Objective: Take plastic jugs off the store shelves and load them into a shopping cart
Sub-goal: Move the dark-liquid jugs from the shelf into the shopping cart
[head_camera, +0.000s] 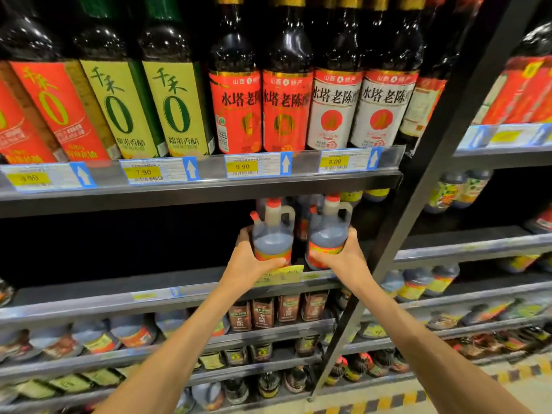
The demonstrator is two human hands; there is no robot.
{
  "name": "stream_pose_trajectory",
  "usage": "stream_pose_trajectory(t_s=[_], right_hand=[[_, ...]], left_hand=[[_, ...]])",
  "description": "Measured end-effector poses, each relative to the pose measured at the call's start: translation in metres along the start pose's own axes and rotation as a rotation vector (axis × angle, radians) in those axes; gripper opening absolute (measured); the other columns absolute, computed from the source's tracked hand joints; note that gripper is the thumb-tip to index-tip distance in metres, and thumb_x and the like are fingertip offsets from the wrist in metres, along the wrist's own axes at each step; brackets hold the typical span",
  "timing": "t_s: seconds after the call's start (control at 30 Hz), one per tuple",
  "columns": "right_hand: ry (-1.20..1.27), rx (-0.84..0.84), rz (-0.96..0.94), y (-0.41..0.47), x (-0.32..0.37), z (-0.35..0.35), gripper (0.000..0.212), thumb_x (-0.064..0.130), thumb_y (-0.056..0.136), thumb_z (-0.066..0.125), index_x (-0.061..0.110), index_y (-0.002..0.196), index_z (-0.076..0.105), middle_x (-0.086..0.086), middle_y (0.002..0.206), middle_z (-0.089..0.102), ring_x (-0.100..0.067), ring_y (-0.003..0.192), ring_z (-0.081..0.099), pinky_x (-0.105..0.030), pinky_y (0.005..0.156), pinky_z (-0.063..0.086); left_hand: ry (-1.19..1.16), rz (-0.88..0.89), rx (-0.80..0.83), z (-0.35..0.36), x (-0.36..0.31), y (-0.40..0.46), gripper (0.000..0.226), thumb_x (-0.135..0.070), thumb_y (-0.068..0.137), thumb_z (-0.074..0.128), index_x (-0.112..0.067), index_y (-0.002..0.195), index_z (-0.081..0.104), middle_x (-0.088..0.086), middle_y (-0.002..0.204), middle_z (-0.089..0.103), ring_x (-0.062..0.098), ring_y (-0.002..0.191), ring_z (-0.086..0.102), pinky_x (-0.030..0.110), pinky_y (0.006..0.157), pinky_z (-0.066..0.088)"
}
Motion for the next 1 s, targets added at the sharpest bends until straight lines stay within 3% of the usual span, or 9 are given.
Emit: stream_pose_trajectory(t_s=[0.13,0.27,0.37,0.5,0.6,0.73,0.8,0.9,1.0], right_hand=[[-0.003,-0.005,-0.019,0.001,-0.009,0.002,0.075,0.017,0.076,0.09,0.015,0.132,0.041,0.001,0.118,0.058,-0.012,0.102,0.062,-0.01,0.074,0.051],[-0.092,-0.004,-0.045,0.001,-0.02,0.002,0.084,0.031,0.074,0.09,0.021,0.138,0.036,-0.002,0.134,0.04,-0.014,0.118,0.052,-0.022,0.09,0.045],[-0.077,0.006,-0.063,-0.001,-0.021,0.001,0.078,0.029,0.075,0.09,0.031,0.13,0.034,-0.004,0.137,0.045,-0.014,0.12,0.054,-0.018,0.088,0.044],[-0.075,0.038,-0.089,0.001,-0.022,0.001,0.064,0.02,0.078,0.089,0.035,0.119,0.043,0.005,0.119,0.058,0.003,0.106,0.061,-0.006,0.079,0.045],[-0.077,0.052,-0.099,-0.001,-0.023,0.004,0.077,0.037,0.072,0.089,0.036,0.129,0.038,0.003,0.129,0.055,-0.008,0.115,0.058,-0.011,0.086,0.045],[-0.1,0.064,-0.112,0.0,-0.03,0.005,0.092,0.046,0.07,0.088,0.027,0.144,0.037,-0.002,0.143,0.047,-0.016,0.127,0.053,-0.03,0.098,0.047],[-0.11,0.073,-0.118,0.001,-0.033,0.004,0.09,0.036,0.077,0.088,0.022,0.148,0.034,-0.003,0.145,0.047,-0.017,0.128,0.053,-0.029,0.098,0.046],[-0.115,0.094,-0.127,0.001,-0.039,0.003,0.089,0.033,0.081,0.087,0.021,0.151,0.032,-0.001,0.145,0.049,-0.015,0.127,0.054,-0.026,0.097,0.046],[-0.108,0.096,-0.111,0.001,-0.04,0.003,0.088,0.031,0.081,0.087,0.021,0.15,0.034,0.002,0.141,0.055,-0.008,0.121,0.057,-0.012,0.089,0.045]], left_hand=[[0.045,0.041,-0.048,0.005,-0.004,-0.005,0.087,-0.054,0.065,0.092,-0.021,0.134,0.051,-0.001,0.126,0.059,0.009,0.113,0.06,0.035,0.095,0.054],[0.024,0.076,-0.09,0.009,-0.009,-0.01,0.09,-0.059,0.063,0.091,-0.028,0.137,0.05,-0.001,0.129,0.058,0.009,0.114,0.062,0.034,0.095,0.056],[0.005,0.103,-0.122,0.011,-0.011,-0.013,0.086,-0.042,0.067,0.093,-0.022,0.138,0.047,0.0,0.129,0.056,0.009,0.113,0.06,0.025,0.091,0.053],[0.024,0.123,-0.141,0.017,-0.014,-0.014,0.087,-0.046,0.066,0.091,-0.021,0.138,0.049,0.001,0.128,0.056,0.009,0.113,0.06,0.018,0.089,0.051],[0.042,0.116,-0.149,0.026,-0.015,-0.013,0.083,-0.037,0.069,0.092,-0.017,0.137,0.049,-0.001,0.125,0.055,0.007,0.108,0.059,0.002,0.078,0.045],[0.061,0.129,-0.169,0.03,-0.018,-0.011,0.089,-0.041,0.067,0.092,-0.017,0.139,0.046,0.002,0.128,0.055,0.013,0.113,0.06,0.024,0.088,0.053],[0.059,0.134,-0.165,0.03,-0.019,-0.011,0.091,-0.043,0.067,0.091,-0.017,0.14,0.045,0.002,0.128,0.058,0.013,0.113,0.062,0.031,0.091,0.056],[0.038,0.128,-0.182,0.031,-0.017,-0.014,0.094,-0.042,0.069,0.092,-0.015,0.144,0.042,0.001,0.131,0.059,0.011,0.114,0.062,0.025,0.089,0.055],[0.031,0.115,-0.193,0.031,-0.014,-0.014,0.094,-0.045,0.068,0.091,-0.017,0.143,0.042,-0.002,0.129,0.062,0.011,0.115,0.063,0.025,0.089,0.056]])
Point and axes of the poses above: each hand's wrist, its own y-axis towards the middle knuckle, its own z-axis out of the palm, x = y × z, the point moved 1 cm from there along y, towards the middle knuckle
